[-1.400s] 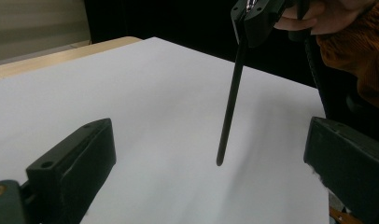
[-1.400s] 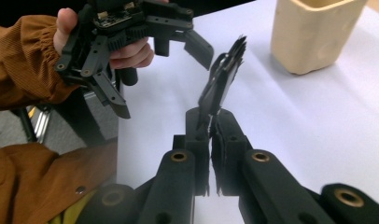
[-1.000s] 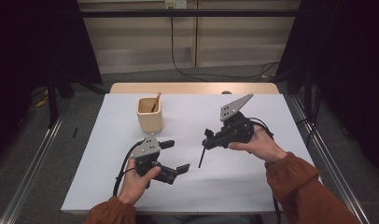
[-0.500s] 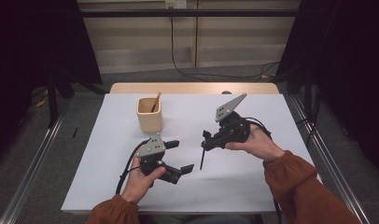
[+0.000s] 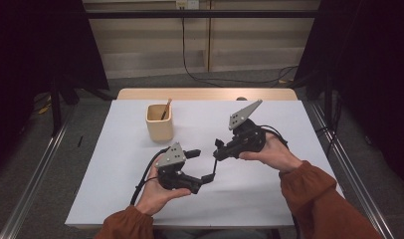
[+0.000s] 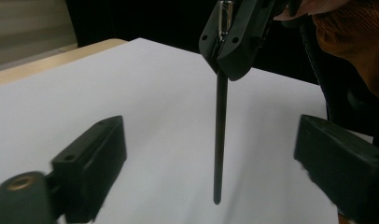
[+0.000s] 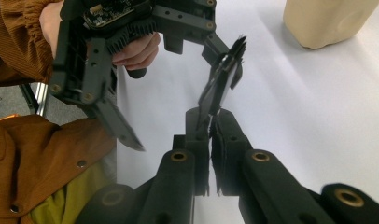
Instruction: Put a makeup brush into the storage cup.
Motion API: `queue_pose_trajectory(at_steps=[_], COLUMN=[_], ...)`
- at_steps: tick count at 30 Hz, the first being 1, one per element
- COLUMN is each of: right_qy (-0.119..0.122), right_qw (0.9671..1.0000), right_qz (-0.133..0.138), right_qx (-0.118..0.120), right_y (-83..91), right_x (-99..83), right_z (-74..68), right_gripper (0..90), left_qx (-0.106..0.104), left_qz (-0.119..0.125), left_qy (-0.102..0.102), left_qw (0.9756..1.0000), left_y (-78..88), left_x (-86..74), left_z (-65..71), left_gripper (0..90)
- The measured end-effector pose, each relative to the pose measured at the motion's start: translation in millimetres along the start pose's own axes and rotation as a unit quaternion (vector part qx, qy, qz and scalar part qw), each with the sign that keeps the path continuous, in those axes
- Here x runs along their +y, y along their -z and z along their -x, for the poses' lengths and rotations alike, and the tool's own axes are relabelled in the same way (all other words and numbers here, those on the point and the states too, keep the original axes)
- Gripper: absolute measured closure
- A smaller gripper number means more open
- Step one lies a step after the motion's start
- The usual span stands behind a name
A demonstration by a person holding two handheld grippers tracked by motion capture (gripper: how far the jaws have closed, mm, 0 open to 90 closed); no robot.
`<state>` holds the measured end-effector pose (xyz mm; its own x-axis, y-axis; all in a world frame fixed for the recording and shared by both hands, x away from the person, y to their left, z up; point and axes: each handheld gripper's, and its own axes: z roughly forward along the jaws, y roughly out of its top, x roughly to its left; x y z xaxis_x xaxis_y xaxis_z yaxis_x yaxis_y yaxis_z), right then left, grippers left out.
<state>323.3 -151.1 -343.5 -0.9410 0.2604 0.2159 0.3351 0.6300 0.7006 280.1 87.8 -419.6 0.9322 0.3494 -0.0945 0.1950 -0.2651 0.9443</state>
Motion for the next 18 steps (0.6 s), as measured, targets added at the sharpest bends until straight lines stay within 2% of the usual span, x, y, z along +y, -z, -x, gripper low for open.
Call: queue_pose_trajectory(at_steps=[1,2,3,7,10,12,13,15,16,18], right_qy=[0.001,0.002,0.002,0.002,0.003,0.003,0.003,0.003,0.004,0.004], right_qw=[1.0,1.0,1.0,1.0,1.0,1.0,1.0,1.0,1.0,1.0], right_qz=[0.0,0.0,0.001,0.001,0.002,0.004,0.004,0.004,0.006,0.007], right_qx=[0.0,0.0,0.0,0.001,0.001,0.001,0.0,0.001,0.002,0.002], right_y=[-0.1,-0.4,-0.6,-0.8,-0.5,0.0,0.0,-0.3,-0.5,-0.7], right_x=[0.1,0.1,0.1,1.0,2.0,2.2,2.2,2.1,2.2,2.6], right_z=[0.3,0.5,0.3,0.4,-0.4,-0.4,-0.4,-1.2,-1.4,-1.4], right_gripper=[85.0,85.0,85.0,85.0,85.0,85.0,85.0,85.0,85.0,85.0], left_qx=[0.0,-0.006,-0.006,-0.014,-0.014,-0.018,-0.013,-0.019,-0.014,-0.018], left_qz=[-0.002,-0.002,0.001,-0.004,-0.006,-0.003,-0.002,-0.002,-0.004,-0.01], left_qy=[-0.006,-0.006,0.0,0.003,0.001,0.008,0.008,0.008,0.005,0.003], left_qw=[1.0,1.0,1.0,0.9999,0.9999,0.9998,0.9999,0.9998,0.9999,0.9998], left_y=[-0.4,-0.4,-0.6,-3.3,-5.6,-6.9,-7.4,-8.1,-8.8,-9.6], left_x=[0.5,1.0,1.2,0.7,0.1,-0.1,0.0,-0.1,-0.3,-0.6], left_z=[1.0,1.2,1.1,-1.4,-0.6,-0.9,-0.7,-0.8,-0.2,-0.4], left_gripper=[16.8,23.8,29.6,41.3,47.7,53.7,55.6,59.9,61.3,65.0])
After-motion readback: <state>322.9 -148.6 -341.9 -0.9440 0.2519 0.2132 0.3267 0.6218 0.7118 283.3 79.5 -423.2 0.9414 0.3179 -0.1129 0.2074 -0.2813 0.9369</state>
